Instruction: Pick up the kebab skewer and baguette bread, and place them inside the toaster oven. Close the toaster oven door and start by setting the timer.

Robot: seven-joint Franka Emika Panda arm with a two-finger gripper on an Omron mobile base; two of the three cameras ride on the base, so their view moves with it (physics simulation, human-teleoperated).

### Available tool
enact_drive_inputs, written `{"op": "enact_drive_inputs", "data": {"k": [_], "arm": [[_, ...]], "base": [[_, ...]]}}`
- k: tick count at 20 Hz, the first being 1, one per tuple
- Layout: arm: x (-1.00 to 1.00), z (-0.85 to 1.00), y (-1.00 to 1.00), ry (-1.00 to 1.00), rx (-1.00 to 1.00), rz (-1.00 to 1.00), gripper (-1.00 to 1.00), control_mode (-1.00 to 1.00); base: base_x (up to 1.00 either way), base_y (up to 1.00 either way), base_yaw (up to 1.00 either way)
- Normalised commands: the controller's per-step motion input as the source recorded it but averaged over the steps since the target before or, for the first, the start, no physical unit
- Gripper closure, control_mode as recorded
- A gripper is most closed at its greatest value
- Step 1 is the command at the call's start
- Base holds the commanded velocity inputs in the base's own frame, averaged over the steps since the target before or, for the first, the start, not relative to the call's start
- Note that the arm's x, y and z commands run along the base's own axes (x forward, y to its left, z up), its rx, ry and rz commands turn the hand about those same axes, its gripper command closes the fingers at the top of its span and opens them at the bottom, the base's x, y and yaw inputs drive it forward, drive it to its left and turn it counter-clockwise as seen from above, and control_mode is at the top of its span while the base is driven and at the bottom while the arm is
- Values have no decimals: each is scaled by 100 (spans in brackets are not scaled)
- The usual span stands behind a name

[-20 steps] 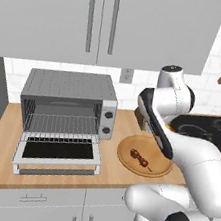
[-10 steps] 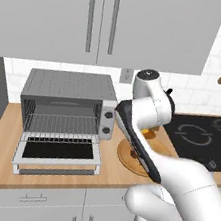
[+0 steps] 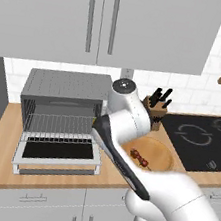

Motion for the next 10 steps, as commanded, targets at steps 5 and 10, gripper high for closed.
{"op": "enact_drive_inputs", "data": {"k": [5,10], "arm": [[18,0,82,-2,-2,14,100,-100],[46,-13,51,0,-1,6,100,-100]], "base": [[0,0,0],[0,0,0]]}}
